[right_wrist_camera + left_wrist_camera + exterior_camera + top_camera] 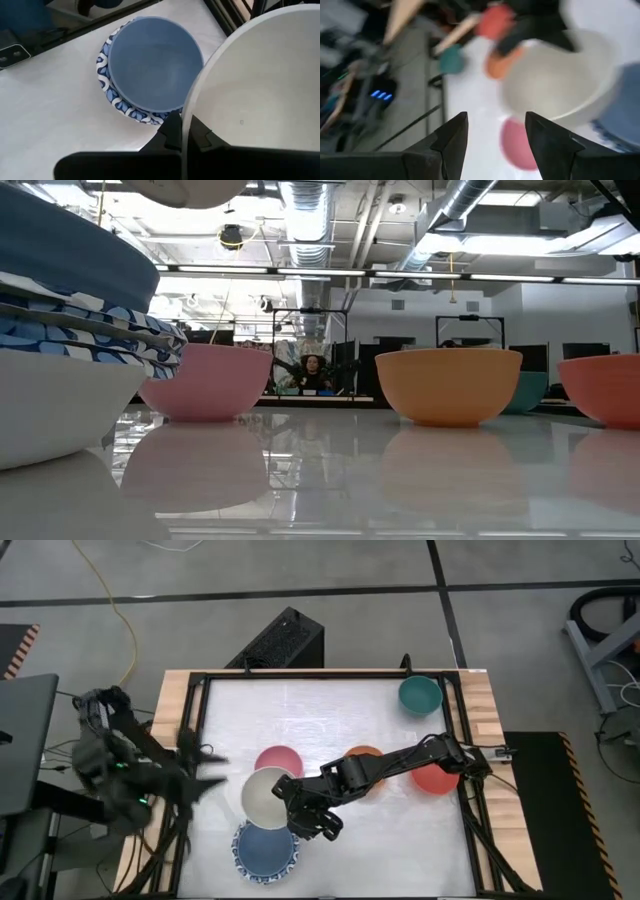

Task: Nest bowls inside each other
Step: Stack the white bowl on top of the other blue bowl

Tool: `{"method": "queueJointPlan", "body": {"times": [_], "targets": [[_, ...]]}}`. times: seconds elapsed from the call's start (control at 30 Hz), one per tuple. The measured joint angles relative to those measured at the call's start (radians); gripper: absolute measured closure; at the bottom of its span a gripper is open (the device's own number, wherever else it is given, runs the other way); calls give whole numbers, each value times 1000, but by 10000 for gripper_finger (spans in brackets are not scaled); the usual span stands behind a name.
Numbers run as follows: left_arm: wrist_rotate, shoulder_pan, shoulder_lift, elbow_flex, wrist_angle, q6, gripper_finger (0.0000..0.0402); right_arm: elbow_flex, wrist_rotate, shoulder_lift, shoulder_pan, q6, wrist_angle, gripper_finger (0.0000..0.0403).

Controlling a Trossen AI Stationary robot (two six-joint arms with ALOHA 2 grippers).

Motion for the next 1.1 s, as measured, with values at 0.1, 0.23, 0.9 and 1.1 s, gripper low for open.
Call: {"method": "queueJointPlan", "body": {"times": [0.1, 0.23, 0.9, 1.1], "targets": [[-159, -83, -69, -36, -53, -151, 214, 0, -5, 0, 3, -13, 21, 393], [-309, -187, -182, -174, -72, -319, 214, 0, -105, 4, 3, -42, 62, 393], [-354, -270, -411, -592, -4, -658, 214, 1, -225, 153, 20, -165, 148, 394], [-347, -298, -451, -686, -21, -730, 214, 0, -213, 175, 43, -157, 137, 395]]}}
